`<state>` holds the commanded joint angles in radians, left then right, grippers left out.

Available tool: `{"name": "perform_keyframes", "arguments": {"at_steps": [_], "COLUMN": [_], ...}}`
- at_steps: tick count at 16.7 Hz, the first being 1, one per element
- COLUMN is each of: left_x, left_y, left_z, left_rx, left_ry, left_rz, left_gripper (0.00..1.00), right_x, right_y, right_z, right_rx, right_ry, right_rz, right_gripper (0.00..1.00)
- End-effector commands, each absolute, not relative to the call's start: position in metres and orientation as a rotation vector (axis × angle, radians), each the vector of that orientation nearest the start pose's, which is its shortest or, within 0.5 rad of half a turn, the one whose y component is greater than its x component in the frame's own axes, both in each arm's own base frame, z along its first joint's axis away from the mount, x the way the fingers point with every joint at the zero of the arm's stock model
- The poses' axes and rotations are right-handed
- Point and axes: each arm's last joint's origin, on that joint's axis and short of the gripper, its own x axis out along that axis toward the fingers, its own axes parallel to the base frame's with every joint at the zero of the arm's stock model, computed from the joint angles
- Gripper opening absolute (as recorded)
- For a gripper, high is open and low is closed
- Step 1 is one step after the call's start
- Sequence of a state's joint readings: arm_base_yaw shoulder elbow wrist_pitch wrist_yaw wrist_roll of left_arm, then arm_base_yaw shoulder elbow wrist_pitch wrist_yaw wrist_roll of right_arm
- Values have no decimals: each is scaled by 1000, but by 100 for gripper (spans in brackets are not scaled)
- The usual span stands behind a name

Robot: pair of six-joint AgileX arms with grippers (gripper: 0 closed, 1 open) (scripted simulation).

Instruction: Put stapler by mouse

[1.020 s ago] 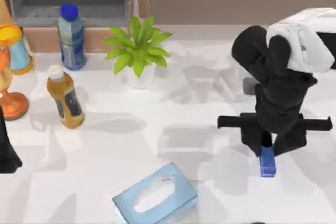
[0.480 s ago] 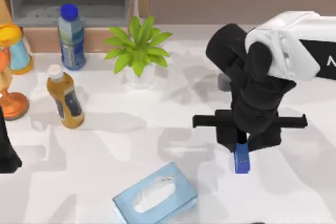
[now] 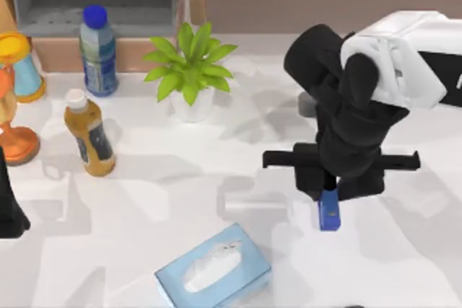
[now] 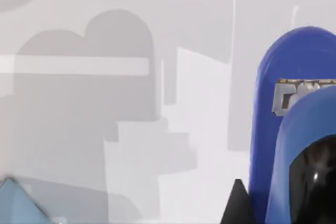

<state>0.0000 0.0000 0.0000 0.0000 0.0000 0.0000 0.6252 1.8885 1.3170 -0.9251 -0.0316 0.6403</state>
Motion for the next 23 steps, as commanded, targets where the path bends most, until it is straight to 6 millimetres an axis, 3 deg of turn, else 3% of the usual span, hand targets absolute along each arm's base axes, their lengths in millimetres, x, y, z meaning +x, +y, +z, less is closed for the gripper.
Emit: {"name": "perform_keyframes", "arguments": {"at_steps": [11,15,20,23], "left_x": [106,106,106,106], "left_y": [-1,-1,-1,-1], "left_z": [160,160,160,160], "left_rx": [0,0,0,0], "left_ry": [0,0,0,0], "left_rz": [0,0,0,0], "left_gripper": [100,100,100,100], "right_x": [288,288,283,283], "right_y": [214,215,212,212], "right_z": [174,162,132,132], "right_rx": [88,77,36,36], "right_ry": [1469,1491,1569,1569], "right_rz": [82,71,28,28], "right_gripper": [0,0,0,0]}}
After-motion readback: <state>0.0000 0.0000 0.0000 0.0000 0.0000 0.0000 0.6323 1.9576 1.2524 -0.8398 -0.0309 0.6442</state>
